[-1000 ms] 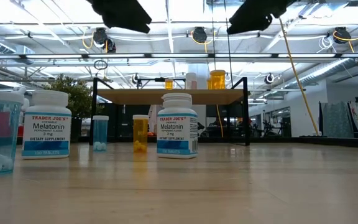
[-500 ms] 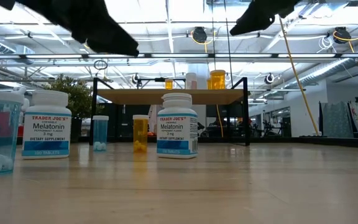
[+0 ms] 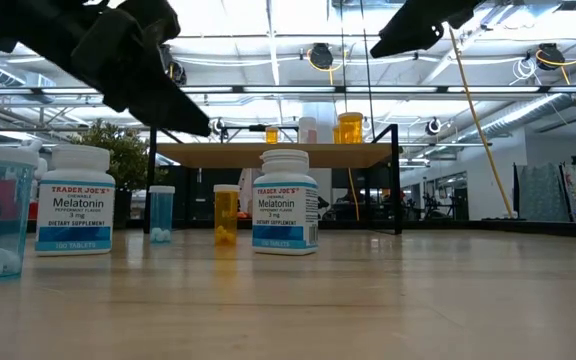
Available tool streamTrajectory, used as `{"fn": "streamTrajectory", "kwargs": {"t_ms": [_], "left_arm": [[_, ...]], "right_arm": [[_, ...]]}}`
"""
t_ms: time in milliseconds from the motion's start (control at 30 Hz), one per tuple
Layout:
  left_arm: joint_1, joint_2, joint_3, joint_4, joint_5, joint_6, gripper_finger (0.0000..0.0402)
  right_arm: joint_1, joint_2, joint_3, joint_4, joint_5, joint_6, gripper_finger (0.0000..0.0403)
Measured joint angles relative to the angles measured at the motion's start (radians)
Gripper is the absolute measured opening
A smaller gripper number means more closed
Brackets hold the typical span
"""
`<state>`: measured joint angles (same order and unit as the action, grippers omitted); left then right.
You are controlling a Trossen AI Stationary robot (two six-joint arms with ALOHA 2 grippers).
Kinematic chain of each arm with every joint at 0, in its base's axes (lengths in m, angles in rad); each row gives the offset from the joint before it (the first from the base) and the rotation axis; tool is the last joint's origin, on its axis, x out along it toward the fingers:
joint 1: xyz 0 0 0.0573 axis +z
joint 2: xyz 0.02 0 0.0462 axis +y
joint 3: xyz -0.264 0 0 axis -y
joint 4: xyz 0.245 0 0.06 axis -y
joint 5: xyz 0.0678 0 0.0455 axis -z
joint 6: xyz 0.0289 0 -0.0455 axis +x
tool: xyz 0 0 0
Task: Pick and place medicine bottles onto shelf by color
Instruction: Put the small orange pill bottle on the shelf aligned with the small orange pill bottle
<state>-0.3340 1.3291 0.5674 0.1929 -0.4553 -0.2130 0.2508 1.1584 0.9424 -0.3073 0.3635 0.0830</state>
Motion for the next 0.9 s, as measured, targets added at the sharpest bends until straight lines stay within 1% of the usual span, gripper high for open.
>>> {"fn": "streamTrajectory", "kwargs": {"t_ms": [67, 133, 233, 333, 400, 500, 700, 900], "left_arm": [[-0.001, 0.028, 0.001, 0.032, 0.0, 0.017, 0.0273], [0.002, 0.056, 0.0, 0.044, 0.002, 0.032, 0.0284], [0.02, 0.097, 0.001, 0.079, 0.001, 0.032, 0.0298], [0.044, 0.121, 0.001, 0.073, 0.012, 0.018, 0.0306], [0.062, 0.133, 0.001, 0.077, 0.03, 0.009, 0.0307], [0.083, 0.153, 0.001, 0.088, 0.05, 0.008, 0.0298], [0.106, 0.206, 0.001, 0.167, 0.083, 0.034, 0.0266], [0.12, 0.238, 0.001, 0.177, 0.1, 0.035, 0.0239]], "right_arm": [[0.0, 0.001, -0.008, 0.009, 0.0, 0.027, 0.0265], [0.001, 0.002, -0.046, 0.054, -0.001, 0.049, 0.0265], [0.015, 0.004, -0.144, 0.18, -0.002, 0.052, 0.0265], [0.016, 0.003, -0.225, 0.329, -0.027, 0.007, 0.0265], [0.011, 0.003, -0.258, 0.378, -0.027, -0.01, 0.0265], [0.008, 0.003, -0.27, 0.419, -0.026, -0.017, 0.0265], [0.014, 0.003, -0.27, 0.415, -0.026, -0.016, 0.0265], [0.016, 0.003, -0.27, 0.414, -0.026, -0.016, 0.0265]]}}
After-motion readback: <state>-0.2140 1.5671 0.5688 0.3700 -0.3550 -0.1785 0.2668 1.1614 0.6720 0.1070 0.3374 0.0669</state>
